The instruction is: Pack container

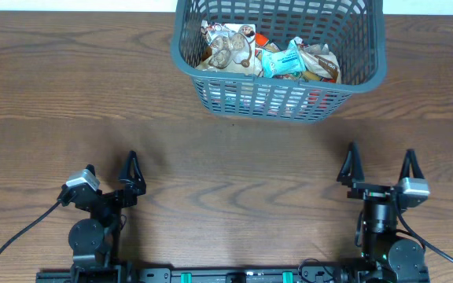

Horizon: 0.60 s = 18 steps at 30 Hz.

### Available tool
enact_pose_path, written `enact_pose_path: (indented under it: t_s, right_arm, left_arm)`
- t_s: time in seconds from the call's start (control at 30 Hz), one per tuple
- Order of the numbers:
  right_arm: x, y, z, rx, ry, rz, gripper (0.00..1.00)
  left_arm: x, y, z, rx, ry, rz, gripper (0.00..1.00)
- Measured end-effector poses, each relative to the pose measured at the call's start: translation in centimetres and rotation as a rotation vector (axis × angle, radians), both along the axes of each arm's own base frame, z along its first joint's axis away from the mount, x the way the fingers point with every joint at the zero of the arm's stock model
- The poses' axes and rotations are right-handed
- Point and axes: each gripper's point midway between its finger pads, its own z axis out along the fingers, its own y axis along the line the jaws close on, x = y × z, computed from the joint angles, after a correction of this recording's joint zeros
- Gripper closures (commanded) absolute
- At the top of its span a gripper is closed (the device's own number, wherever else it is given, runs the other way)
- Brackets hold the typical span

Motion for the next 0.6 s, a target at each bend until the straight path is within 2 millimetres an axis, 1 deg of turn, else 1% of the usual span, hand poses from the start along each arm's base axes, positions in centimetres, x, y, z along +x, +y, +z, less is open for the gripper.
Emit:
enact_pose_path:
  t_s: [0.27,0.4,0.6]
  right_arm:
    - [0.8,0.8,-2.8,-0.019,0.063,0.044,0.01]
    - [1.0,1.7,-4.2,-0.064,0.096,0.087,0.01]
    - [1.3,2.9,-8.4,-0.146,0.244,0.153,0.01]
  left_arm:
    - [0.0,0.0,0.0,0.0,0.0,0.0,0.01]
    - [0.0,0.0,0.0,0.0,0.0,0.0,0.01]
    - [0.0,0.0,0.0,0.0,0.0,0.0,0.01]
